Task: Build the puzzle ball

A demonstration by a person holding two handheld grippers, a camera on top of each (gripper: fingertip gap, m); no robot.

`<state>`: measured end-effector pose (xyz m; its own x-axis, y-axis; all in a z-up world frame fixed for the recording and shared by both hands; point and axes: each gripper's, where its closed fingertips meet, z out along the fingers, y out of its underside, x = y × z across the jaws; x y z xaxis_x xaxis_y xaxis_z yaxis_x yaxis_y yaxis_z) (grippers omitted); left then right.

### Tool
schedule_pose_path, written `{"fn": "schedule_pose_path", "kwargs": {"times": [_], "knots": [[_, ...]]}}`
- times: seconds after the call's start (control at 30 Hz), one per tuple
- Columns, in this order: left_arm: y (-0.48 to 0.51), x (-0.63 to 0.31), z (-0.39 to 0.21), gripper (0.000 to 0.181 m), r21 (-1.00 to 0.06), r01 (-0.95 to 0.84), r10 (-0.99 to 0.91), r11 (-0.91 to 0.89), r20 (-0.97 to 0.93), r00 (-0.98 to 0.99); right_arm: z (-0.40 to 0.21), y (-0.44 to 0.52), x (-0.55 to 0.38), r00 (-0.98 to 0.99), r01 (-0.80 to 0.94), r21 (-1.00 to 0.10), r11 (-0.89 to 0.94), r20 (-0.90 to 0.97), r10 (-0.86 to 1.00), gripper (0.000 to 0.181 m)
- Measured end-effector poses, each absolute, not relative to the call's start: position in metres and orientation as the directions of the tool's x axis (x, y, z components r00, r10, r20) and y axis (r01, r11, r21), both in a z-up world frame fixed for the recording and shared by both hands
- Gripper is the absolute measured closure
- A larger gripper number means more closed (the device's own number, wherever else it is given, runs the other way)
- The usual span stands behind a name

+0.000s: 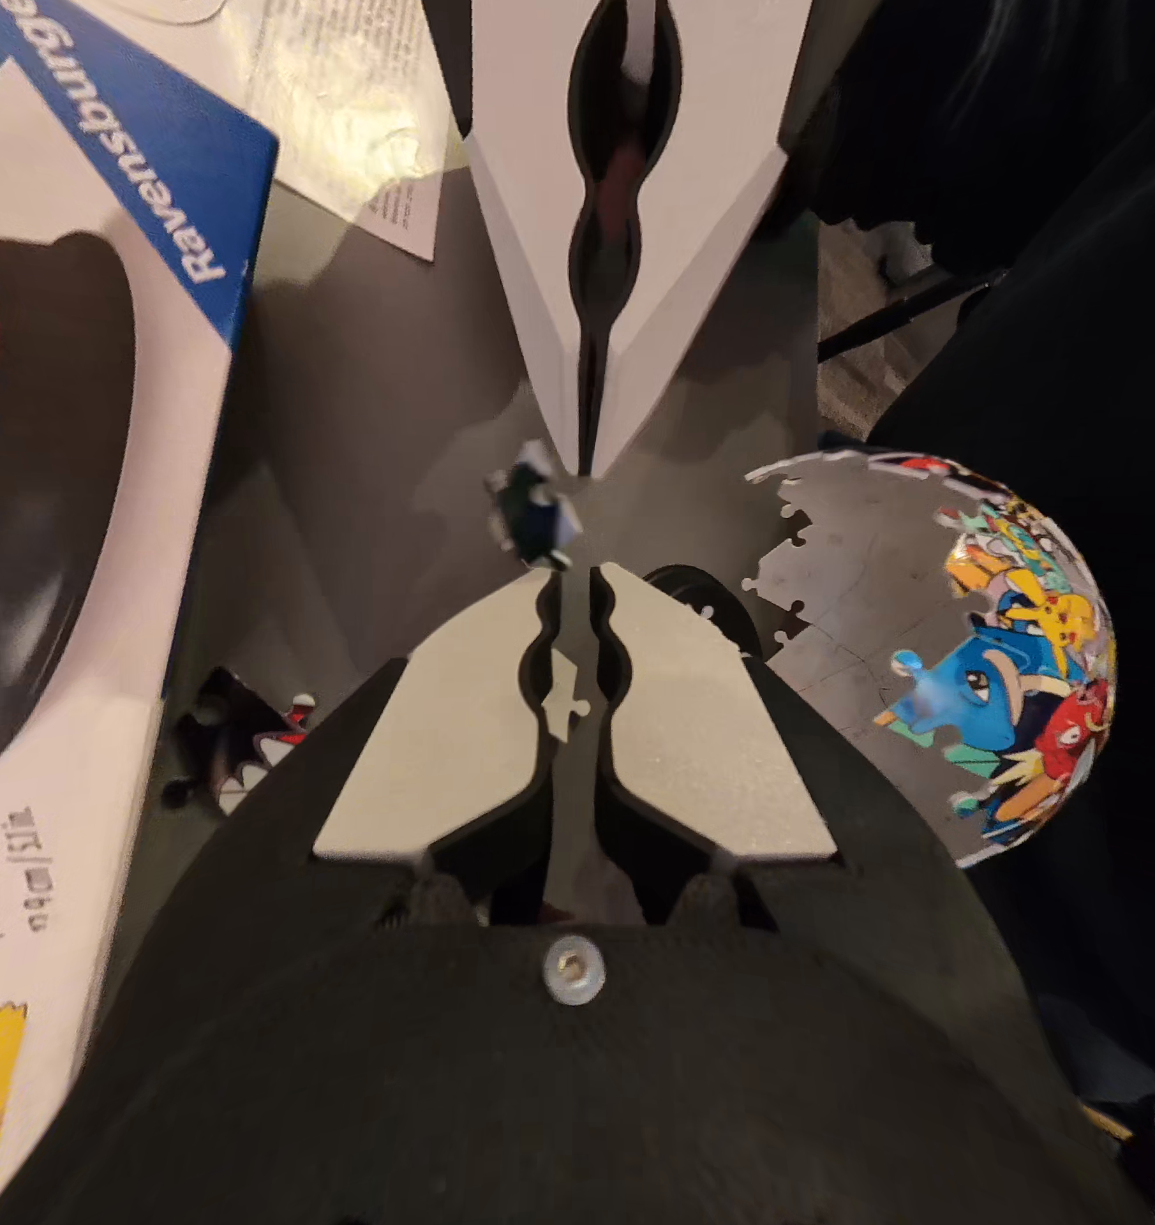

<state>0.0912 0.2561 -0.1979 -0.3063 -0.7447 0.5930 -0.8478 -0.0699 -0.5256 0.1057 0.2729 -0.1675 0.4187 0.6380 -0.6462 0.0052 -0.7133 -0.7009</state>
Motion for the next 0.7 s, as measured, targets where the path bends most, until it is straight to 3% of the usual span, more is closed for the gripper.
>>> {"fn": "schedule_pose_path", "kwargs": {"times": [0.27,0.43,0.7], "knots": [[0.26,0.085,-0.201,0.171,-0.543,-0.832,-0.768,-0.115,0.58,-0.272,-0.171,0.276,0.116,0.448,-0.069,-0.679,-0.731,-0.676,0.585,0.18],[0.267,0.081,-0.212,0.167,-0.549,-0.835,-0.845,-0.024,0.458,-0.277,-0.186,0.275,0.153,0.633,0.124,-0.729,-0.673,-0.464,0.62,0.166],[0.271,0.084,-0.221,0.165,-0.55,-0.835,-0.878,0.006,0.397,-0.267,-0.226,0.259,0.152,0.734,0.37,-0.668,-0.645,-0.215,0.644,0.152]]}}
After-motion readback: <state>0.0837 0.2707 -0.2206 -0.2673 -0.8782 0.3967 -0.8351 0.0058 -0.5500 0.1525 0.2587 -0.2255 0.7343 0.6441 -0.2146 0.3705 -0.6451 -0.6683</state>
